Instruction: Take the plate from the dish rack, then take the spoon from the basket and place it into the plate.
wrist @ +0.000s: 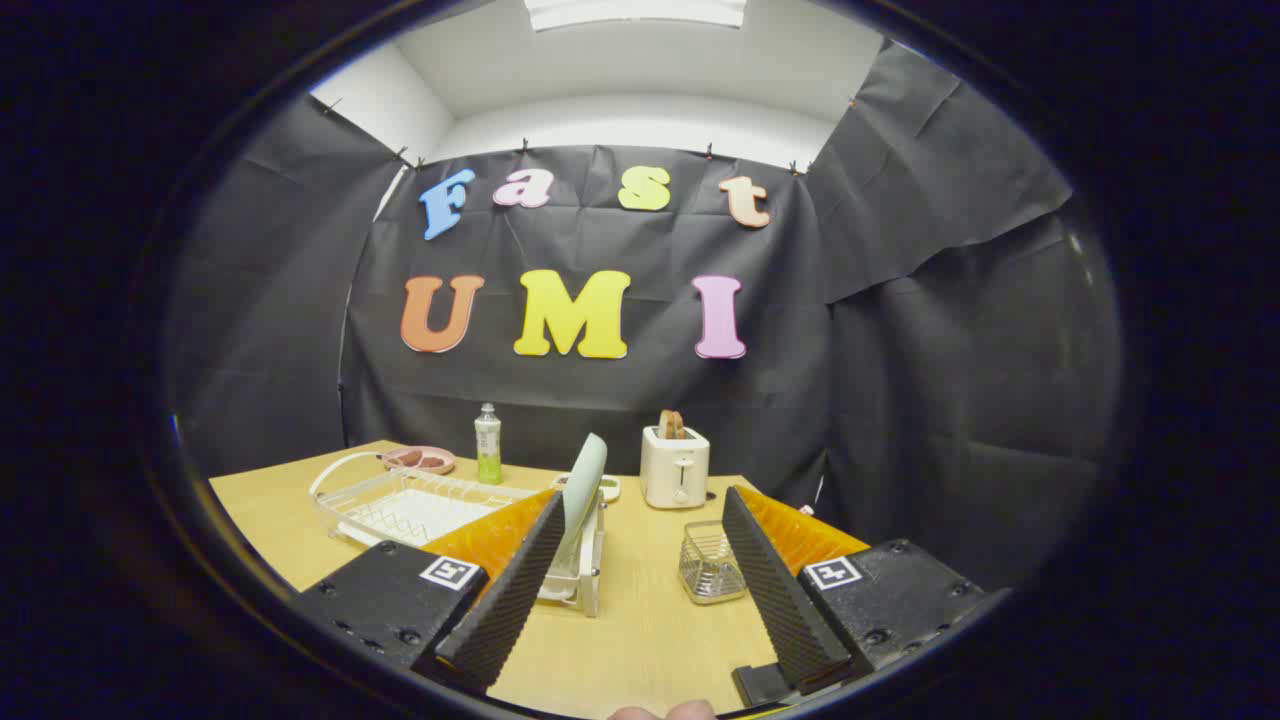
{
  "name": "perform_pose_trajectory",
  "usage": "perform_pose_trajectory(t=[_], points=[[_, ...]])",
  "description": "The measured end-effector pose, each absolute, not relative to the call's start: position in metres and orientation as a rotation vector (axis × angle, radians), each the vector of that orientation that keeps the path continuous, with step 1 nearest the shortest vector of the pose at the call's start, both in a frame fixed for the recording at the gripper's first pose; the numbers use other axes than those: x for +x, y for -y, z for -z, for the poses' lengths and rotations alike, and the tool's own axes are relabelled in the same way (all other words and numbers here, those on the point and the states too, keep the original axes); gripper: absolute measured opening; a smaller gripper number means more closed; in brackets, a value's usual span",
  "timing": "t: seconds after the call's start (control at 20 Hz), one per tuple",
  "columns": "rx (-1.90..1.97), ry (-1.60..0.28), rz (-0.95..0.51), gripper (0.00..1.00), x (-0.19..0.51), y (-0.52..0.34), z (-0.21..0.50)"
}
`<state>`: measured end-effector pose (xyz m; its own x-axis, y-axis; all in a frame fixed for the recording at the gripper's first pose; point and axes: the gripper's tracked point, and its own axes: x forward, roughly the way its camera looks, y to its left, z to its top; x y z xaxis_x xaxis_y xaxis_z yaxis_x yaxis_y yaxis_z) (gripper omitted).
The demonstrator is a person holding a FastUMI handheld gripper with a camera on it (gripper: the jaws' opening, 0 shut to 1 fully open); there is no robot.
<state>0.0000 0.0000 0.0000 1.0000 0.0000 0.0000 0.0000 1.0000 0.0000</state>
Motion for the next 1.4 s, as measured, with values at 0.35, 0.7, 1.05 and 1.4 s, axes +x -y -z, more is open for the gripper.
perform_pose_trajectory(t=[0.35, 0.7, 1.05, 1.4], points=[[0.042, 0.025, 0.003, 1.0, -0.001, 0.003, -0.008], [0.02, 0.044, 0.012, 1.0, -0.005, 0.0, -0.012], [0.05, 0.043, 0.01, 1.0, -0.003, 0.004, -0.011], [0.074, 0.048, -0.036, 1.0, 0.006, 0.007, -0.022]])
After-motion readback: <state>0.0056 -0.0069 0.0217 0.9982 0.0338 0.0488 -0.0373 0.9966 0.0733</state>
